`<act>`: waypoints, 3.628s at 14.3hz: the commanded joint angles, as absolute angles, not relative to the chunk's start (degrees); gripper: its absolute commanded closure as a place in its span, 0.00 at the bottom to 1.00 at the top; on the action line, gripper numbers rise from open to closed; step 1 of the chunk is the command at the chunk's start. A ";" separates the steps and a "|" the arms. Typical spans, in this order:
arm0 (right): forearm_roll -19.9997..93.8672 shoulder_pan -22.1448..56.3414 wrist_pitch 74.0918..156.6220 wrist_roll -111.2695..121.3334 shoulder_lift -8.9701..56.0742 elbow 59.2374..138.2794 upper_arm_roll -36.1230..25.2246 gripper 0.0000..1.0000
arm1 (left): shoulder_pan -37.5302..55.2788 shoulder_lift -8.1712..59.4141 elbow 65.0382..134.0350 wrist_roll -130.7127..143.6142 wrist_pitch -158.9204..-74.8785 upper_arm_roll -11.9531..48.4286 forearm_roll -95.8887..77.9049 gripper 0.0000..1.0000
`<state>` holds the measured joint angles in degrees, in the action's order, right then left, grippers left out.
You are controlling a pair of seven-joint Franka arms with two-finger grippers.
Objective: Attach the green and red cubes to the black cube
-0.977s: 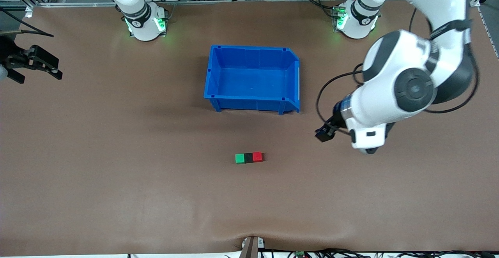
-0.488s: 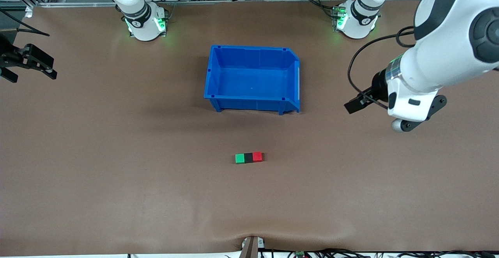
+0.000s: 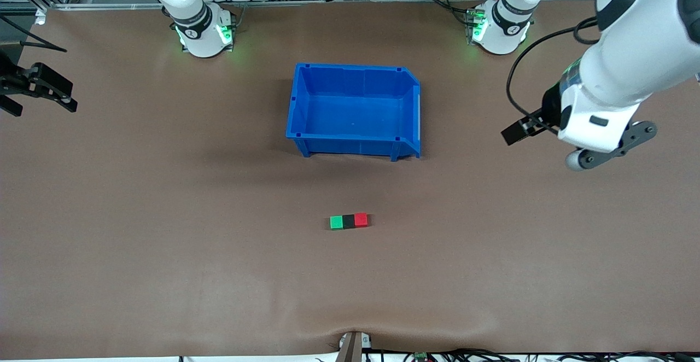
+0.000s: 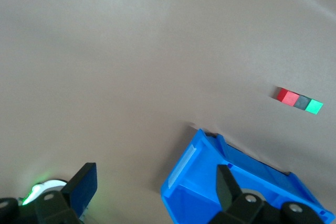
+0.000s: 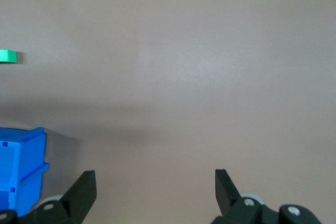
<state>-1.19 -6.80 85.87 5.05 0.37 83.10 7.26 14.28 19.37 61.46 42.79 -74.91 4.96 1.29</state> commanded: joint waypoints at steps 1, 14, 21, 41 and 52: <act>-1.41 -7.12 84.90 5.01 1.14 81.65 7.65 0.00 | 12.92 16.96 62.84 37.46 -74.53 4.92 2.90 0.00; -0.97 -7.38 84.99 5.01 1.76 81.65 7.65 0.00 | 6.60 9.67 65.12 22.24 -73.74 5.45 5.01 0.00; -1.05 -7.38 84.99 5.01 1.85 81.65 7.65 0.00 | 1.16 5.73 71.43 19.00 -75.75 8.35 4.13 0.00; -1.05 -7.38 85.08 5.01 2.20 81.65 7.65 0.00 | 2.02 -2.02 84.20 12.22 -86.57 1.84 2.29 0.00; -1.05 -7.38 85.08 5.01 2.29 81.65 7.65 0.00 | 2.11 -1.93 83.85 8.35 -83.06 2.02 0.35 0.00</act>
<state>-1.14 -6.80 85.87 5.04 1.59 83.10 7.24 2.15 -2.54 85.51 9.05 -84.42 1.86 1.17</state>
